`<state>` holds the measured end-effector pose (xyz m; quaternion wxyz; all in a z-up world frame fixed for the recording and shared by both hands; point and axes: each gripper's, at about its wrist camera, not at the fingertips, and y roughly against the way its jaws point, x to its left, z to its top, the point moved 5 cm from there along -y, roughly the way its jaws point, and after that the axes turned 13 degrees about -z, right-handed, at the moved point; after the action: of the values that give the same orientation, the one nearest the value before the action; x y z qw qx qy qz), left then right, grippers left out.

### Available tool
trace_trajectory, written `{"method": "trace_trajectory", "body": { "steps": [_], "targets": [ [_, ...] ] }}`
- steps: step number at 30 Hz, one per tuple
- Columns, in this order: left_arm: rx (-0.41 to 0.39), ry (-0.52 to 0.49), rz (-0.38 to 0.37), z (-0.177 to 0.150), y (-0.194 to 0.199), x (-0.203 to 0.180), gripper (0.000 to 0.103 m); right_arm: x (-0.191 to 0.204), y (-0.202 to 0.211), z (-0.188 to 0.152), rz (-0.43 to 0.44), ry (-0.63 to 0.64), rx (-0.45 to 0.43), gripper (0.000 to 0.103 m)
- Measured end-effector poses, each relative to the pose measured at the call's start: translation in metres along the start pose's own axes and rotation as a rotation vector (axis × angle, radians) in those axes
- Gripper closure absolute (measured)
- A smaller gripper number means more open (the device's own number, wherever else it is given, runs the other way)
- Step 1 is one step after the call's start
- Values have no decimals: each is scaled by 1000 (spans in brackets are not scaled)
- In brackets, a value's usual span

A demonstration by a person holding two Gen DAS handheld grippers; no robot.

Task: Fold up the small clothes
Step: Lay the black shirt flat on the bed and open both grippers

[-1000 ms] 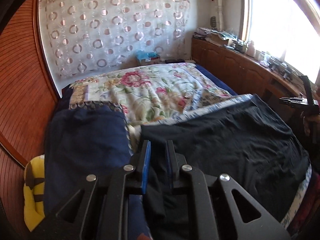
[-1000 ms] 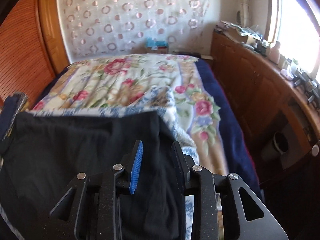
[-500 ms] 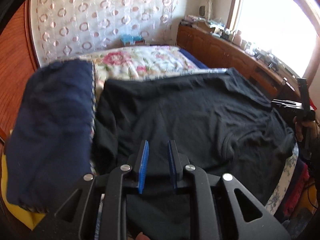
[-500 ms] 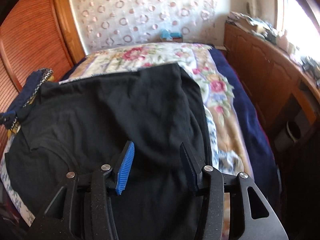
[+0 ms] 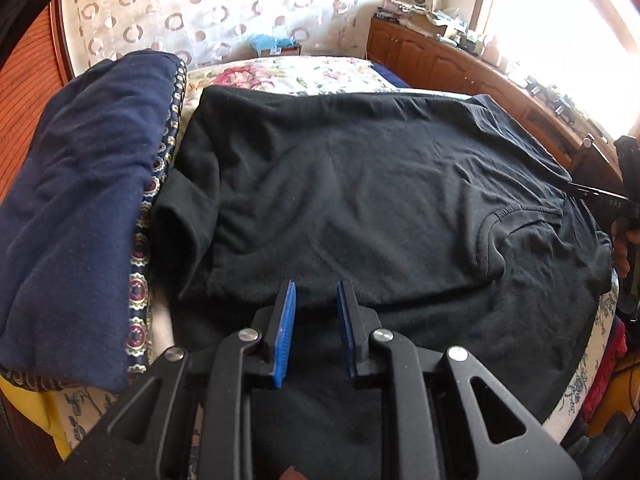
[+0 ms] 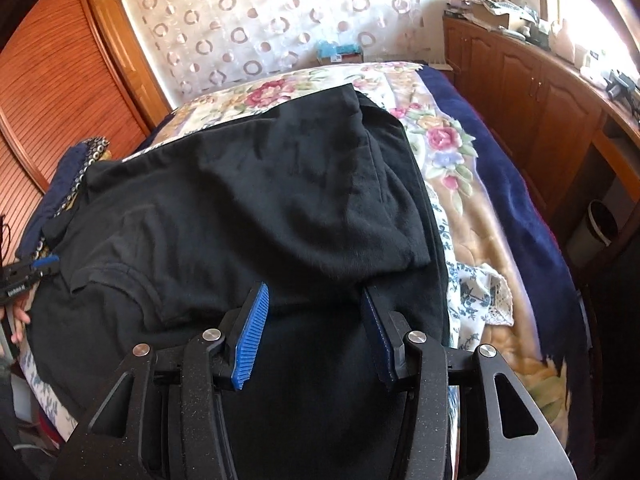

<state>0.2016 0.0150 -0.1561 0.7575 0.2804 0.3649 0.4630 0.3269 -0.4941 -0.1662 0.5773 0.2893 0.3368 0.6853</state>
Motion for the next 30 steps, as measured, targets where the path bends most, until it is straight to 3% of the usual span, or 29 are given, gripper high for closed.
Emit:
{"method": "trace_trajectory", "body": {
  "steps": [8, 16, 22, 30],
  "targets": [
    [-26, 2, 11, -1, 0, 0, 84, -2, -11, 9, -45, -26, -21, 54],
    [-56, -100, 105, -7, -2, -11, 82, 2, -13, 6, -92, 14, -56, 54],
    [-36, -1, 70, -14, 8, -5, 82, 6, -14, 5, -135, 48, -57, 53],
    [-50, 68, 93, -21, 15, 13, 82, 8, -16, 4, -160, 69, -57, 53]
  ]
}}
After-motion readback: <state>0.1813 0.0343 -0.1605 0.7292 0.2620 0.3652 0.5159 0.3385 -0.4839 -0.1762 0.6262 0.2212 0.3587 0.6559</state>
